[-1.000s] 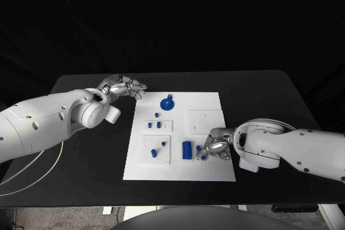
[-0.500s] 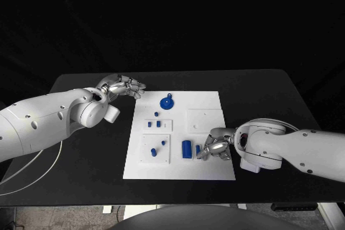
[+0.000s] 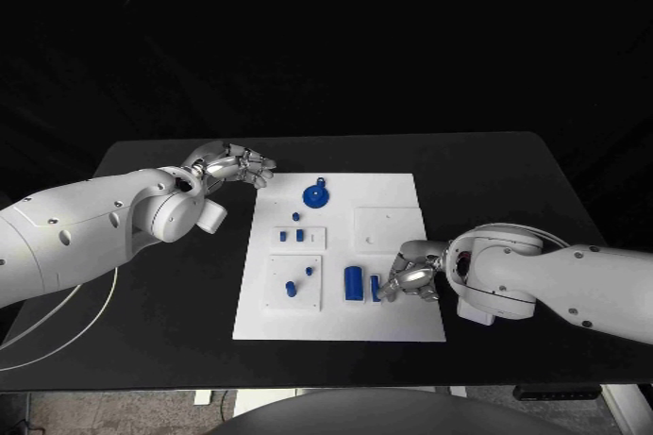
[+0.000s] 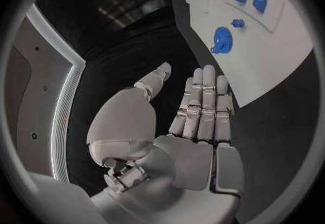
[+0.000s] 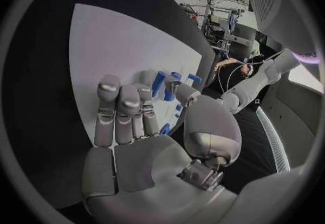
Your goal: Assemble the parts on the task board
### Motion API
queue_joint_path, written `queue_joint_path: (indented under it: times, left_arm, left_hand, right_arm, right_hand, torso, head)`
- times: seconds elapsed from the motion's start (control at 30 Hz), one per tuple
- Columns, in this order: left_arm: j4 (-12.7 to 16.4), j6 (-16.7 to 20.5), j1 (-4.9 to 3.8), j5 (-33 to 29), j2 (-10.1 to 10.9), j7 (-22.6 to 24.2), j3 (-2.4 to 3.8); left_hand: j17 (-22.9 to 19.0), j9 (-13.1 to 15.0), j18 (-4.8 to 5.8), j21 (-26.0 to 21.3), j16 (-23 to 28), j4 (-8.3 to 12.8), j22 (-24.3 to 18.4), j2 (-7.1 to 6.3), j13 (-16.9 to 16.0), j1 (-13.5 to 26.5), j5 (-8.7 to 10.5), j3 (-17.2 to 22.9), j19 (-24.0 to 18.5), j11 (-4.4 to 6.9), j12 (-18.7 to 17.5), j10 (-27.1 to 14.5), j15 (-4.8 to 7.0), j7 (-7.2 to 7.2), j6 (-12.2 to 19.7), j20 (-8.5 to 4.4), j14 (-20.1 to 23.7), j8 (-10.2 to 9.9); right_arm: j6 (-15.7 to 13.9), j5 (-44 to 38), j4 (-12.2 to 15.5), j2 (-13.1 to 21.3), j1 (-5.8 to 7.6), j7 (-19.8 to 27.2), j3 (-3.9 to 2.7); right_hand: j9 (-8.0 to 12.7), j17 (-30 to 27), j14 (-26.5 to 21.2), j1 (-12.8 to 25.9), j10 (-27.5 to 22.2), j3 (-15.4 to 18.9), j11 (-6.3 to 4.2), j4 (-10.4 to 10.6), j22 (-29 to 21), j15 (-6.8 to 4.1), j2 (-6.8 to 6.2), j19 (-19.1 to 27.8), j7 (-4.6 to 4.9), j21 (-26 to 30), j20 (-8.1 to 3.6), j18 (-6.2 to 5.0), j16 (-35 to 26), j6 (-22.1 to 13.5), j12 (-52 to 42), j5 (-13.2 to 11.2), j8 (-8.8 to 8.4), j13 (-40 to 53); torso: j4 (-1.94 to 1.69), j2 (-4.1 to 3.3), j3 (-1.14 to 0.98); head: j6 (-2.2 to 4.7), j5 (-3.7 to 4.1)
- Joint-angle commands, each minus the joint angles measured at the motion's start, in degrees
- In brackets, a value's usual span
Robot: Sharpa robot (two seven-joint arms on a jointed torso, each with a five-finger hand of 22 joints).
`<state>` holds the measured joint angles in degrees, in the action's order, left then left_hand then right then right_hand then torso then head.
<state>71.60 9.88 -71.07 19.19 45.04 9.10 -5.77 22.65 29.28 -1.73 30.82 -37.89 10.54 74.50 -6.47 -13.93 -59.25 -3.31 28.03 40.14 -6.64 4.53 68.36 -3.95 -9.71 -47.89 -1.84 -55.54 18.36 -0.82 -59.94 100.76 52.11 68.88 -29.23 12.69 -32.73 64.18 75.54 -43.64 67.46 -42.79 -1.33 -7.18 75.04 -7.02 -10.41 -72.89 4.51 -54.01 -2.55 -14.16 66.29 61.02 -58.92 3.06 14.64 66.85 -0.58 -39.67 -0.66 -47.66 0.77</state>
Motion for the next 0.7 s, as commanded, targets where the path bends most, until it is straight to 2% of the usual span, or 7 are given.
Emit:
queue_joint_path:
  times: [0.03, 0.13, 0.33, 0.7]
  left_arm:
    - [0.08, -0.78, -0.03, 0.23, -0.09, 0.35, 0.02]
    - [0.07, -0.78, -0.03, 0.23, -0.08, 0.35, 0.01]
    - [0.09, -0.82, -0.03, 0.24, -0.10, 0.35, 0.01]
    - [0.05, -0.86, -0.03, 0.24, -0.10, 0.37, 0.00]
  left_hand:
    - [0.09, -0.06, 0.23, -0.36, 0.24, -0.39, 0.06, -0.02, -0.06, 0.15, 0.16, 0.02, 0.06, -0.02, -0.22, -0.33, -0.05, 0.04, 0.46, 0.13, -0.32, 0.12]
    - [0.10, -0.06, 0.23, -0.37, 0.25, -0.38, 0.06, -0.01, -0.06, 0.13, 0.16, 0.03, 0.06, -0.02, -0.22, -0.33, -0.05, 0.04, 0.46, 0.13, -0.32, 0.13]
    - [0.11, -0.06, 0.23, -0.37, 0.26, -0.37, 0.07, -0.01, -0.06, 0.10, 0.16, 0.04, 0.06, -0.02, -0.22, -0.33, -0.05, 0.04, 0.46, 0.13, -0.32, 0.13]
    - [0.15, -0.06, 0.23, -0.40, 0.28, -0.39, 0.09, 0.01, -0.06, 0.08, 0.16, 0.04, 0.08, -0.02, -0.21, -0.33, -0.05, 0.04, 0.46, 0.13, -0.33, 0.13]
  right_arm:
    - [1.22, -2.78, -0.32, -0.30, -0.04, 0.22, -0.02]
    - [1.41, -3.34, -0.73, -1.00, -0.04, 0.23, -0.01]
    - [1.80, -3.39, -1.11, -1.76, -0.07, 0.28, 0.00]
    - [2.57, -3.96, -1.23, -1.82, -0.13, 0.23, 0.00]
  right_hand:
    - [-0.09, 0.09, 0.09, -1.16, 0.11, 0.27, -0.11, -1.41, 0.92, -0.31, 0.31, -0.02, 0.41, -0.38, -0.42, -0.84, 0.28, -0.51, -0.35, -0.15, 0.34, 0.08]
    - [-0.08, 0.08, 0.09, -2.22, 0.12, 1.01, -0.07, -3.24, 0.90, -0.26, 0.90, 0.03, 0.45, -0.45, -0.32, -0.84, 0.28, -0.50, -0.37, -0.06, 0.38, 0.10]
    - [-0.03, 0.06, 0.10, -3.60, 0.10, 1.99, -0.06, -5.55, 0.84, -0.24, 2.03, 0.13, 0.45, -0.45, -0.17, -0.84, 0.25, -0.44, -0.33, -0.09, 0.43, 0.12]
    - [0.02, 0.04, 0.08, -3.49, 0.09, 2.58, -0.05, -5.96, 0.79, -0.22, 1.99, 0.17, 0.47, -0.40, -0.05, -0.84, 0.21, -0.42, -0.29, -0.11, 0.43, 0.10]
  torso:
    - [-0.01, -0.02, 0.00]
    - [-0.01, -0.01, -0.01]
    - [-0.01, -0.03, -0.04]
    - [-0.02, -0.03, 0.00]
  head:
    - [0.04, 0.01]
    - [0.01, 0.03]
    - [-0.02, -0.05]
    - [-0.12, -0.03]
